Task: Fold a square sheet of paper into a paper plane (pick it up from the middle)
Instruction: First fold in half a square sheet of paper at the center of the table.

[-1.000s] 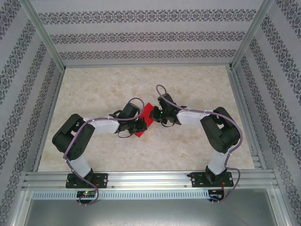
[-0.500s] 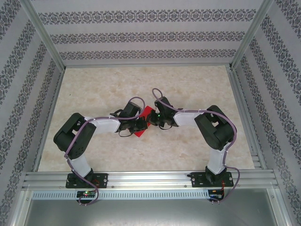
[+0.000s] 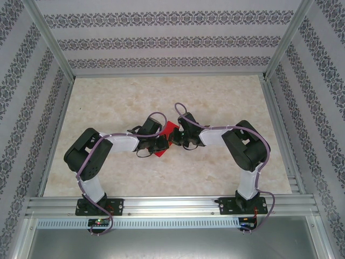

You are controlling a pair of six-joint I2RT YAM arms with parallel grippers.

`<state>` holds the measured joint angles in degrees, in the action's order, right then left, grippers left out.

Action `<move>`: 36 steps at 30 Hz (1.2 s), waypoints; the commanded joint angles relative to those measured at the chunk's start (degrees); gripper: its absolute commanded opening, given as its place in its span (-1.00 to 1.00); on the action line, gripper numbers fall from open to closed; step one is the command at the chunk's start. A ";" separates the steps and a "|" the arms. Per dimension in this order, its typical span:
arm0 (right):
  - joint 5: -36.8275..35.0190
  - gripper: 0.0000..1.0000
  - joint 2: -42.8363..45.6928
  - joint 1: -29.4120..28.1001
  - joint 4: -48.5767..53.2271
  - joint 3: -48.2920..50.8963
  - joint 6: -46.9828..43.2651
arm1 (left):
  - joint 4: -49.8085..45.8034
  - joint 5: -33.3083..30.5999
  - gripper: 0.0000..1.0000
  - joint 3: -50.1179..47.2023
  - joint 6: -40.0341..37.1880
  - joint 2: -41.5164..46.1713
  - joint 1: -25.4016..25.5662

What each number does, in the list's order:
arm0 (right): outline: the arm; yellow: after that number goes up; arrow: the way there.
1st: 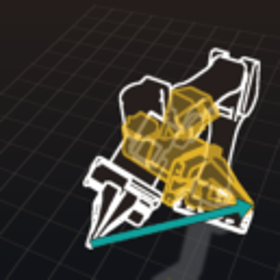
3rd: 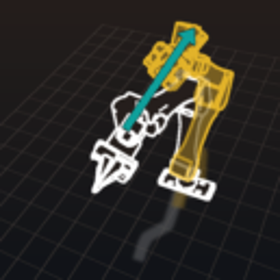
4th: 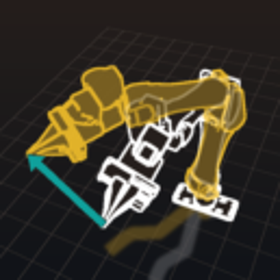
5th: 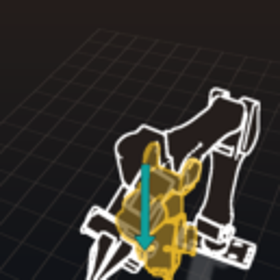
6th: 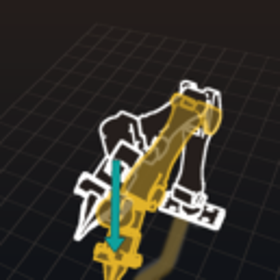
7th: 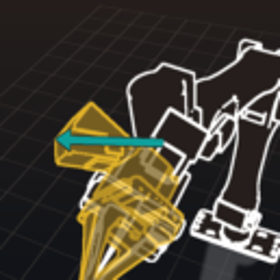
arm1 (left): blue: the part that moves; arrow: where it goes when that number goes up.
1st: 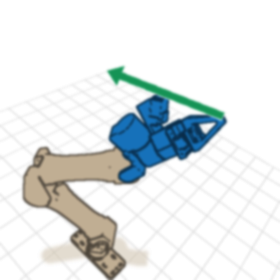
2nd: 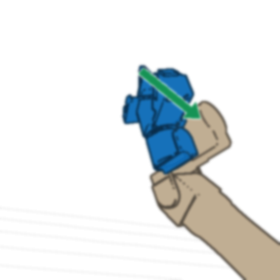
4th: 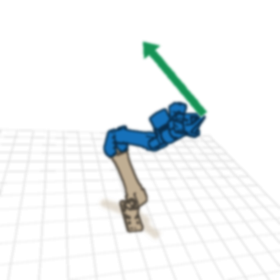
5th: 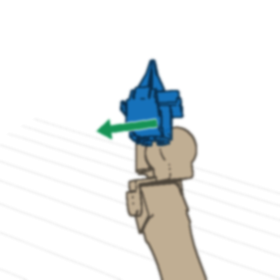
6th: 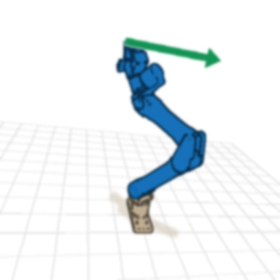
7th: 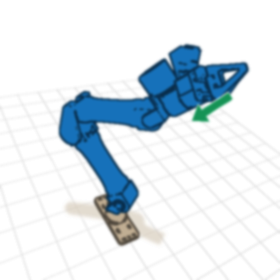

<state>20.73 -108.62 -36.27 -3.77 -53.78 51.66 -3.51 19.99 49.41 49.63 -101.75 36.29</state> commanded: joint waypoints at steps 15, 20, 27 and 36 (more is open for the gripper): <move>-0.69 -1.00 -2.07 0.56 4.51 0.03 -2.27 | 0.88 0.84 -1.00 1.47 -0.59 -0.42 0.56; -0.88 -1.00 -2.70 0.39 6.61 -0.59 -2.35 | 4.22 0.98 -0.86 0.79 -1.75 0.97 0.53; -0.14 -1.00 -2.55 0.50 6.86 -1.14 -2.79 | 0.70 -2.75 -0.92 1.35 -2.95 -1.90 0.56; -0.99 -1.00 -4.23 3.55 7.32 -2.78 -5.89 | -8.08 -3.71 -1.00 -1.25 -3.30 -1.38 0.54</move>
<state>23.11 -109.56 -34.59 0.51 -56.05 48.49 -4.27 19.05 49.89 48.05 -102.13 36.40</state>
